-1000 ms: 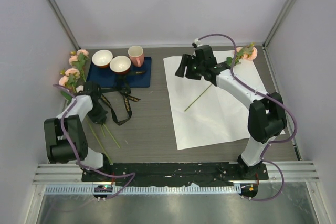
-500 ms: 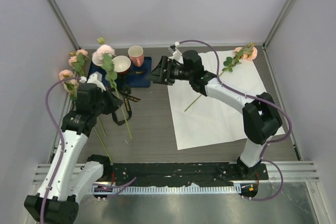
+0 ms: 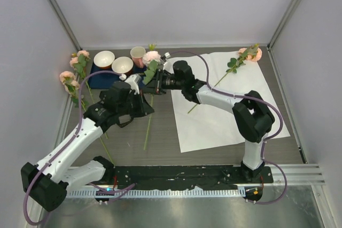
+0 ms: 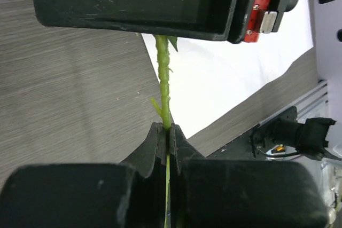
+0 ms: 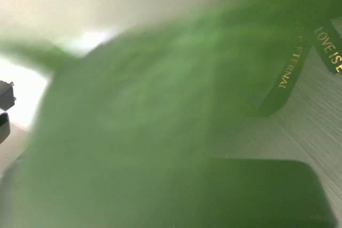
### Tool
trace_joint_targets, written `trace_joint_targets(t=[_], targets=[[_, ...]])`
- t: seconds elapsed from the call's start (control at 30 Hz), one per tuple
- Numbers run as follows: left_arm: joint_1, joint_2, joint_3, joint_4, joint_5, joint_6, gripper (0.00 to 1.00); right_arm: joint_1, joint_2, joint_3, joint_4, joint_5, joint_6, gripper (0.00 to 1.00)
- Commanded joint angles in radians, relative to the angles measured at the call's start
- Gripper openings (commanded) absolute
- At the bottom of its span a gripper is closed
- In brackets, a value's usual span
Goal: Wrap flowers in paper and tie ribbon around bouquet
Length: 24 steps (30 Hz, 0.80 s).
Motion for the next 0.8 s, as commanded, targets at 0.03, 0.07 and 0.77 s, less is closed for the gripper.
trace_joint_targets(t=[0.03,0.07,0.77], targets=[[-0.02,0.01,0.111,0.002,-0.173,-0.007,0.29,-0.048,-0.115,-0.024,-0.147,0.234,-0.111,0.0],[-0.017,0.007,0.124,-0.018,-0.194,0.004,0.54,-0.102,-0.133,-0.003,-0.327,0.302,-0.154,0.0],[0.612,0.25,0.155,-0.312,-0.34,0.228,0.74,-0.788,0.173,0.246,-0.803,0.528,-0.426,0.0]])
